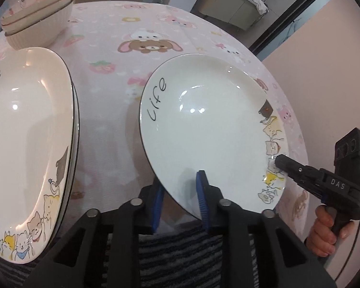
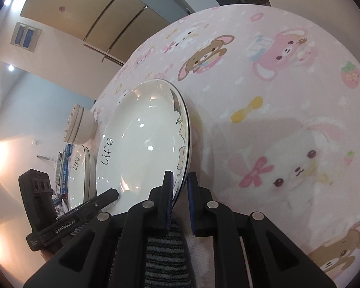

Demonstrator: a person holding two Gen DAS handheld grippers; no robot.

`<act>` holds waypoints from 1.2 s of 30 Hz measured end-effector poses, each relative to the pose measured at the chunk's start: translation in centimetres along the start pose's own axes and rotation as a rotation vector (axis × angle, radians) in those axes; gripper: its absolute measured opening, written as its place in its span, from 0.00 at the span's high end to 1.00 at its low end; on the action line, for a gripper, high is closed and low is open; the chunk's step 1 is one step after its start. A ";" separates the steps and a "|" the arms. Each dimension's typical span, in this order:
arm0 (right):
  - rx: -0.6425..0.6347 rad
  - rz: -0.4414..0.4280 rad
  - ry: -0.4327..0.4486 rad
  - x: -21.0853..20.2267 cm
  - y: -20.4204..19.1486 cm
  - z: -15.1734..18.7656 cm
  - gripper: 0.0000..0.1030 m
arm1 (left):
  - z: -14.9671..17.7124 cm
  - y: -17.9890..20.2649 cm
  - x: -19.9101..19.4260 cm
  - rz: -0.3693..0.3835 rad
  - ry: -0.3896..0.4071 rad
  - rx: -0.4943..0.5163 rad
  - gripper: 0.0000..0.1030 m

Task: Organize plates and bowls
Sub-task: 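Lift the gripped white 'Life' plate with both tools, tilting it up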

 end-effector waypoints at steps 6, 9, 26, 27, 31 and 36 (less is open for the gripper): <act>-0.001 0.077 0.042 0.3 -0.8 0.9 0.87 | 0.5 0.0 -0.2 -0.022 0.056 0.007 0.79; -0.024 0.141 0.099 0.6 -1.6 1.6 0.85 | 0.7 0.1 -0.3 -0.037 0.091 0.008 0.79; -0.082 0.267 0.260 0.2 -3.2 3.3 0.83 | 1.5 0.7 -0.8 -0.115 0.236 0.027 0.77; -0.074 0.266 0.253 0.2 -3.3 3.4 0.83 | 1.5 0.9 -0.9 -0.130 0.242 0.037 0.77; -0.088 0.255 0.248 0.0 -4.3 3.7 0.82 | 1.4 1.0 -1.8 -0.154 0.278 0.040 0.77; -0.125 0.235 0.290 -1.2 -6.7 3.8 0.81 | 1.1 1.1 -3.9 -0.168 0.348 0.045 0.77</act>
Point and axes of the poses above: each gripper's, at about its wrist camera, not at the fingertips, and x roughly the way its jaws point, y to its right, z to its underside, the point moved 3 cm from there along x, roughly the way its jaws point, and after that the axes turned 3 degrees about -z, right-handed, at the moved point
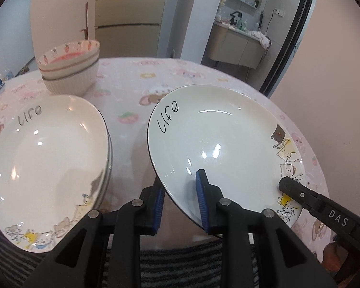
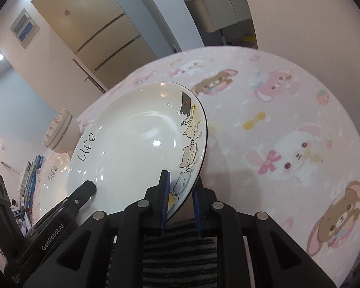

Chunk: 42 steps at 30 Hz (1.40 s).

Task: Organize plates and bowls
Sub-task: 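Lift the gripped white 'Life' plate with both tools, tilting it up, then carry the white plate with both tools over the white plate stack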

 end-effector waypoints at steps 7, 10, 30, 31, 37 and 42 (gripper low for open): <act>-0.070 -0.041 0.056 -2.7 -4.4 -1.1 0.81 | -1.6 -1.6 -4.3 -0.004 0.123 -0.025 0.77; -0.106 -0.064 0.084 -3.8 -6.6 -1.2 0.81 | -2.1 -3.1 -5.9 -0.006 0.154 -0.046 0.77; -0.217 -0.205 0.044 -4.5 -20.8 4.3 0.81 | -0.8 -15.5 -13.9 -0.118 0.233 -0.149 0.77; -0.227 -0.211 0.047 -4.4 -21.4 4.5 0.80 | -0.6 -16.0 -14.2 -0.121 0.240 -0.151 0.77; -0.258 -0.241 0.046 -3.2 -23.8 5.8 0.80 | -0.1 -18.8 -15.2 -0.147 0.284 -0.155 0.77; -0.288 -0.223 0.009 -1.2 -24.1 6.7 0.79 | 0.7 -20.6 -13.6 -0.142 0.249 -0.183 0.77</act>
Point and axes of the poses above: each gripper's, at about its wrist camera, not at the fingertips, and x roughly the way its jaws point, y to its right, z to its underside, the point moved 3 cm from there along x, roughly the way its jaws point, and after that the axes turned 3 degrees about -z, right-handed, at the moved point
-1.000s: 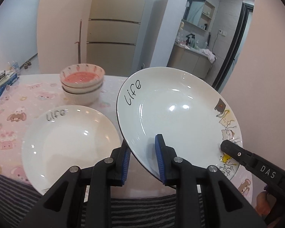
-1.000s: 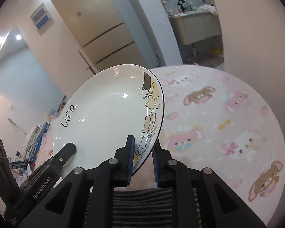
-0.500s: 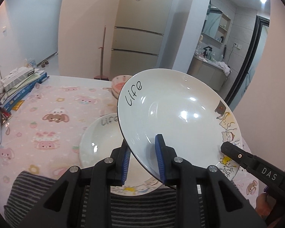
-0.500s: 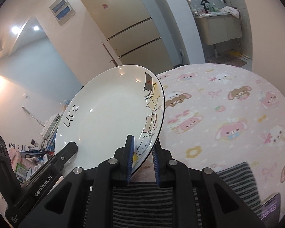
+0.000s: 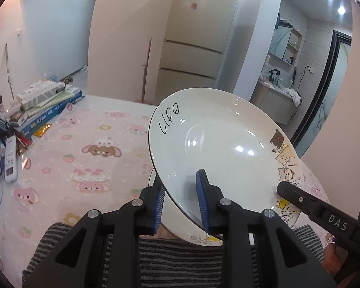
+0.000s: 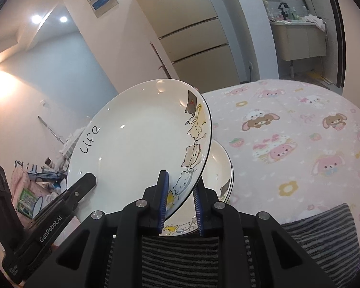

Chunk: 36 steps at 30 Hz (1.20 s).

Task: Organize plates and bowls
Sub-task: 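Carry the white plate with both tools over the white plate stack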

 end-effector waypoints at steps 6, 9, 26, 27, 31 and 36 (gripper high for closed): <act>0.017 0.026 -0.043 2.3 1.4 1.0 0.79 | 1.6 -0.7 2.8 0.001 -0.074 -0.016 0.77; 0.032 0.031 -0.062 3.3 2.3 1.4 0.79 | 2.1 -0.6 3.9 0.001 -0.095 -0.004 0.77; 0.006 0.033 -0.124 5.3 3.6 3.0 0.78 | 4.3 -0.7 6.2 0.003 -0.137 0.033 0.76; 0.005 0.033 -0.123 5.3 3.6 3.0 0.78 | 4.3 -0.7 6.2 0.004 -0.138 0.034 0.76; -0.009 0.058 -0.118 5.0 3.4 3.0 0.78 | 4.5 -0.6 6.2 0.009 -0.136 0.043 0.75; -0.003 0.124 -0.145 4.7 3.7 3.6 0.77 | 4.8 0.0 6.5 0.031 -0.160 0.076 0.75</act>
Point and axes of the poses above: each gripper's, at about its wrist camera, not at the fingertips, and x roughly the way its jaws point, y to its right, z to its underside, the point moved 3 cm from there along x, roughly the way its jaws point, and after that the axes turned 3 degrees about -z, right-handed, at the moved point
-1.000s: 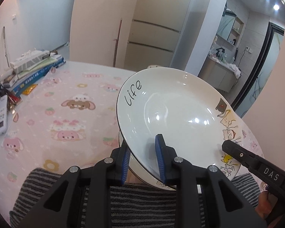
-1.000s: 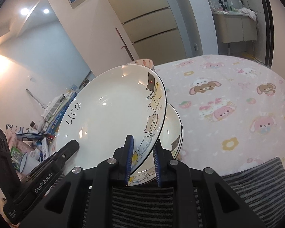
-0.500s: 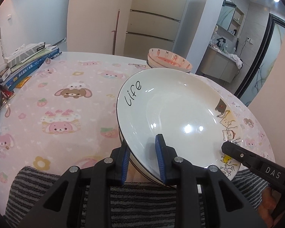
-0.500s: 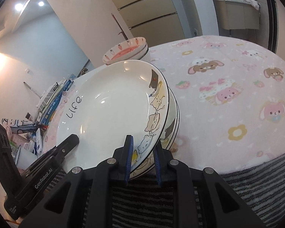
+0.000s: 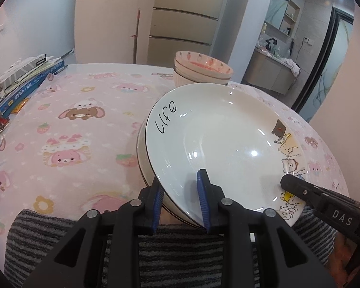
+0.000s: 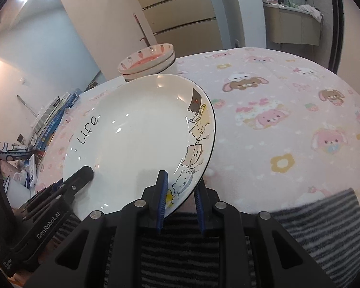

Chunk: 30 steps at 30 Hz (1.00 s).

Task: Organize plates and bowls
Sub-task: 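Carry the white plate with both tools over the white plate stack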

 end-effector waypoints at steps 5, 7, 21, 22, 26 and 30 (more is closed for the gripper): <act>0.031 -0.006 -0.020 0.1 0.8 -0.2 0.77 | 0.0 0.3 0.4 0.027 -0.023 0.008 0.74; 0.031 0.006 -0.014 -0.1 0.8 -0.1 0.77 | 0.0 0.5 0.5 0.037 -0.034 0.017 0.73; 0.041 0.024 0.026 -1.2 1.1 -0.1 0.77 | 0.1 1.3 1.1 0.053 -0.066 0.053 0.70; 0.043 0.023 0.029 -1.1 1.2 -0.2 0.77 | 0.2 1.4 1.1 0.053 -0.067 0.057 0.68; 0.052 0.034 0.041 -1.0 1.4 -0.3 0.78 | 0.3 2.1 0.9 0.039 -0.066 0.102 0.57; 0.034 0.062 0.061 -1.0 1.3 -0.4 0.78 | 0.3 2.0 0.7 0.049 -0.061 0.097 0.56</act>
Point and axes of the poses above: each gripper's, at about its wrist camera, not at the fingertips, and x roughly the way its jaws point, y to its right, z to its underside, the point moved 3 cm from there along x, roughly the way its jaws point, and after that the axes turned 3 degrees about -z, right-handed, at the moved point
